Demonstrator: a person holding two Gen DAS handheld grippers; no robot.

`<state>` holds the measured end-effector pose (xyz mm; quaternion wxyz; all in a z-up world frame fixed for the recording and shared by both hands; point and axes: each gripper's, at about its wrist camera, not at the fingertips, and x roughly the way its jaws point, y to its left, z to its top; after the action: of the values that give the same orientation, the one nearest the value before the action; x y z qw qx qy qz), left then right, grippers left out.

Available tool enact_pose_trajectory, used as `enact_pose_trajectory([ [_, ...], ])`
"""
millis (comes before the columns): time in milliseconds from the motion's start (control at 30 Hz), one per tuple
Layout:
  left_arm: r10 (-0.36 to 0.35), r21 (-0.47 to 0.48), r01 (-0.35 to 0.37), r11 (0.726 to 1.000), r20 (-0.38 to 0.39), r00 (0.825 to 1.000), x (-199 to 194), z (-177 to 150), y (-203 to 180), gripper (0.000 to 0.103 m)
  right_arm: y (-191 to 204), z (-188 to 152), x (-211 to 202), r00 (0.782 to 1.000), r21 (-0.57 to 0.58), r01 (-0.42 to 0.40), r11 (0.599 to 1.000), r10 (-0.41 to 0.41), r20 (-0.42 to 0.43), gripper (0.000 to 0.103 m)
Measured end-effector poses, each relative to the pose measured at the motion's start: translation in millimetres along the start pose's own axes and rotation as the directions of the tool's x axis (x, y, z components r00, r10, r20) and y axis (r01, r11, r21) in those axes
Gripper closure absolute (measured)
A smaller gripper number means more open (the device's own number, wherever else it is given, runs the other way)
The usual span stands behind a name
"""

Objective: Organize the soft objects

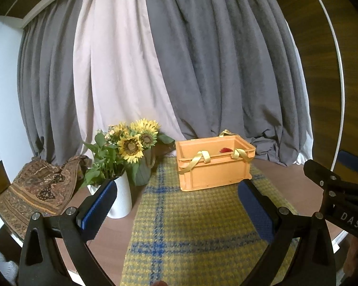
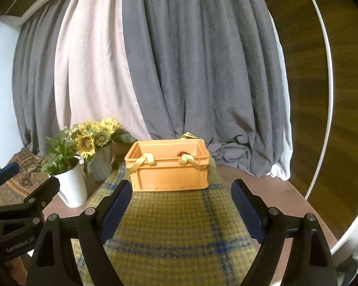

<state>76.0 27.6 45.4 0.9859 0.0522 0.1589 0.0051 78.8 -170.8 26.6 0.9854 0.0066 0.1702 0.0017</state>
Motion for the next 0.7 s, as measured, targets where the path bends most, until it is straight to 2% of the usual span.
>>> enact_pose_trajectory([
  [300, 0.003, -0.002, -0.003, 1.0, 0.024, 1.0, -30.9, -8.1, -2.7, 0.0, -2.6, -8.6, -30.3, 1.0, -0.008, 0.006, 1.0, -0.006, 0.013, 0.017],
  [700, -0.003, 0.003, 0.003, 1.0, 0.029, 1.0, -47.6, -12.9, -7.2, 0.0, -7.8, -15.4, -48.2, 1.0, 0.002, 0.002, 1.0, -0.002, 0.015, 0.017],
])
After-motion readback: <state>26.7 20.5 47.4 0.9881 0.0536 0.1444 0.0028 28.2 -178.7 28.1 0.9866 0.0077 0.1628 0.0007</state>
